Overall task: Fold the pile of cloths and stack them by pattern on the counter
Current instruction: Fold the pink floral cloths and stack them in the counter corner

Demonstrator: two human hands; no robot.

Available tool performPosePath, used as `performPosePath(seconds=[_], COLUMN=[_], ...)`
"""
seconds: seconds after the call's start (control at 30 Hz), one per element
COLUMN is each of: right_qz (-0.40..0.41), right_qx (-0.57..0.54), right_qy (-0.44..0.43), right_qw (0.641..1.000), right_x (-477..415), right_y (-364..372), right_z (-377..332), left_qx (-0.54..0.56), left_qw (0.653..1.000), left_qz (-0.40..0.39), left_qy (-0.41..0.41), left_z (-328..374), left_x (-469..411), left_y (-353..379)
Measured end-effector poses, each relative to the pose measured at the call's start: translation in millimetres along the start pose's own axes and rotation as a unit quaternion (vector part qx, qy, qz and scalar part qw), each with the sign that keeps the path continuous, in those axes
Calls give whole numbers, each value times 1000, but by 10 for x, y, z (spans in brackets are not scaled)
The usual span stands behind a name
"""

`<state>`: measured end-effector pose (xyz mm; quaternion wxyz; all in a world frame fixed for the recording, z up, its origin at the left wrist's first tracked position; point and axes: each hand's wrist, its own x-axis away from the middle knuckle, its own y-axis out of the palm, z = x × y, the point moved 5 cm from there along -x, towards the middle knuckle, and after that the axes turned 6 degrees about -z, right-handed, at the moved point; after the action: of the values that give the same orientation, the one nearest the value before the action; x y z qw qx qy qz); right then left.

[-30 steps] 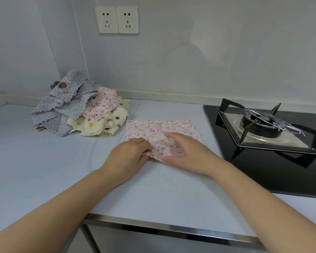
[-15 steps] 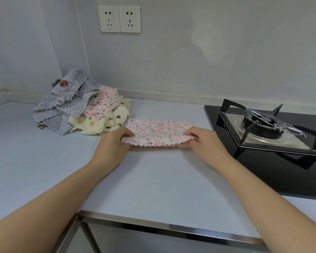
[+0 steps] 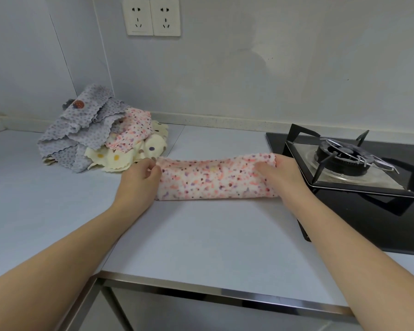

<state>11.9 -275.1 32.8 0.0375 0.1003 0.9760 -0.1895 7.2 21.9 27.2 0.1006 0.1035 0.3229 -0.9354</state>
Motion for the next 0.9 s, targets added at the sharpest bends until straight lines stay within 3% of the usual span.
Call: performPosePath(seconds=[0.37, 0.73, 0.9], right_qz=[-41, -37, -63], right_qx=[195, 160, 121], right_qy=[11, -41, -3], right_qw=[980, 986, 991], right_x=[1, 27, 3], right_y=[50, 115, 116], right_z=[66, -20, 30], left_qx=[-109, -174, -142], left_qw=[994, 984, 990], left_qz=[-11, -20, 5], left_qy=[-10, 13, 19], left_z=[-10, 9, 30], left_x=[31, 57, 63], left_y=[34, 69, 8])
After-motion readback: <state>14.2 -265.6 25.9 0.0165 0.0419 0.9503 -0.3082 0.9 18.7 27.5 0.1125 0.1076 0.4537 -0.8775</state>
